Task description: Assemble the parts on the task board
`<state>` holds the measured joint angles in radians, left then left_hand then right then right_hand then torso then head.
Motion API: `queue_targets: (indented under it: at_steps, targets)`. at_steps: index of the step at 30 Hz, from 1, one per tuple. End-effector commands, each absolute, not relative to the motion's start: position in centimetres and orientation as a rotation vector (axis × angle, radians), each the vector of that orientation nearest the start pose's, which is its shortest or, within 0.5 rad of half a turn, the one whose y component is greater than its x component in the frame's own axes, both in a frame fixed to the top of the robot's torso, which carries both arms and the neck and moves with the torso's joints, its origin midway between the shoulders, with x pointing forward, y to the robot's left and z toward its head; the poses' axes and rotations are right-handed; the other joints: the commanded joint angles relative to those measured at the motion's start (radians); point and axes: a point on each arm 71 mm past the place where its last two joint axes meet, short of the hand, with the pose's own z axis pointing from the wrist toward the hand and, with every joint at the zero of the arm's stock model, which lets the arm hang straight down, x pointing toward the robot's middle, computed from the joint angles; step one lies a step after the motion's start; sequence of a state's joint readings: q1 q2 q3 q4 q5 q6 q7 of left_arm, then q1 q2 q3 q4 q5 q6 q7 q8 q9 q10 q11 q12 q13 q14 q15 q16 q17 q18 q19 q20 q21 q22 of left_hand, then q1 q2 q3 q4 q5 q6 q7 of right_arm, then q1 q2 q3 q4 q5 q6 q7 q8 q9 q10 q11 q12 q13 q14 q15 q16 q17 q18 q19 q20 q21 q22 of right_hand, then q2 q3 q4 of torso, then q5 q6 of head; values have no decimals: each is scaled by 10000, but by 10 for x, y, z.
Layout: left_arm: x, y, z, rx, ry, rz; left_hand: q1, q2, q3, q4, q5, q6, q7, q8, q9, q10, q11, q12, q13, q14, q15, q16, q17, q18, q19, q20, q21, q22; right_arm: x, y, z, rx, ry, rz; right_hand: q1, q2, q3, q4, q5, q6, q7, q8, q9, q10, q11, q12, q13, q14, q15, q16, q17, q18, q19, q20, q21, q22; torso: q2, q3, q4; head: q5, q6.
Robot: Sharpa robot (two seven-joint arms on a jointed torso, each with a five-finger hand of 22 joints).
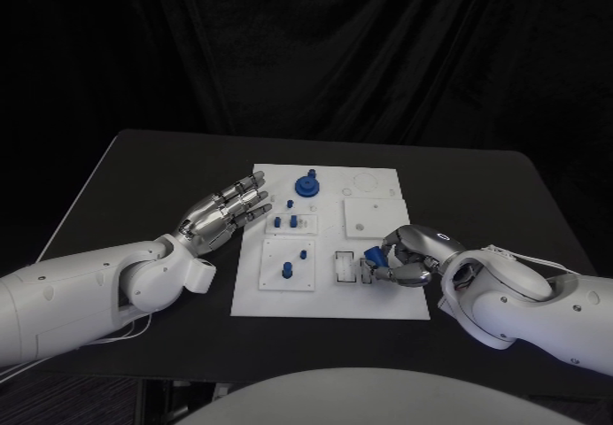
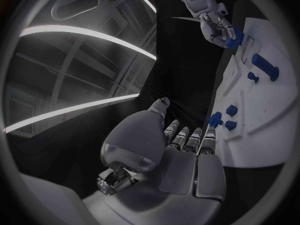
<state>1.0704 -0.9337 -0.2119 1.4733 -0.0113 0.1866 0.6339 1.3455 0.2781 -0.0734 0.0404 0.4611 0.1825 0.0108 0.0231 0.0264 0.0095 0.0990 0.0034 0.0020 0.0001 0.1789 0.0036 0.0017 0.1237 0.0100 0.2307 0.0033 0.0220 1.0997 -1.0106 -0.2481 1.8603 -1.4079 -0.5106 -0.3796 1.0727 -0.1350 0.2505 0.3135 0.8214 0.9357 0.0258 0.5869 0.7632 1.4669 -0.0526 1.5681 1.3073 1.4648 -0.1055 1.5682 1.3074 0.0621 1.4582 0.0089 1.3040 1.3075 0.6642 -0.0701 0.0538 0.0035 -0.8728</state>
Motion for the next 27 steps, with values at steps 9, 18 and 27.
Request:
queue_targets:
  at_steps: [9,18,27]
  targets:
    - [424,248,-278,-11368,15645,-19357,-131,-8,54,2,39,36,86,59,16,3,50,2,15,-1,69,-36,-17,13,4,97,59,17,367,-195,-265,1994,19034,6680,-561,134,537,-322,-962,273,-197,-6,489,1039,-57,27,2635,1060,-68,26,2634,66,-145,-79,-243,1721,6,-14,23,-52,2]
    - [424,248,-279,-11363,15652,-19371,-133,-10,65,-7,40,51,110,62,18,2,49,1,15,-1,73,-36,-17,16,4,103,59,16,371,-186,-272,1736,19607,6451,-857,323,305,-270,-1845,309,-166,-142,556,1039,-27,27,2635,1023,-42,-26,2456,118,-255,-54,-492,1646,6,-24,12,-32,2]
    - [424,251,-279,-11397,15649,-19266,-133,-10,67,-8,41,53,114,62,18,2,48,1,15,-1,73,-36,-17,17,4,104,59,16,373,-181,-276,1610,19893,6295,-1171,502,62,-241,-2670,291,-108,-386,547,1039,21,27,2635,969,-6,-108,2202,177,-375,-23,-791,1559,5,-16,40,-104,2]
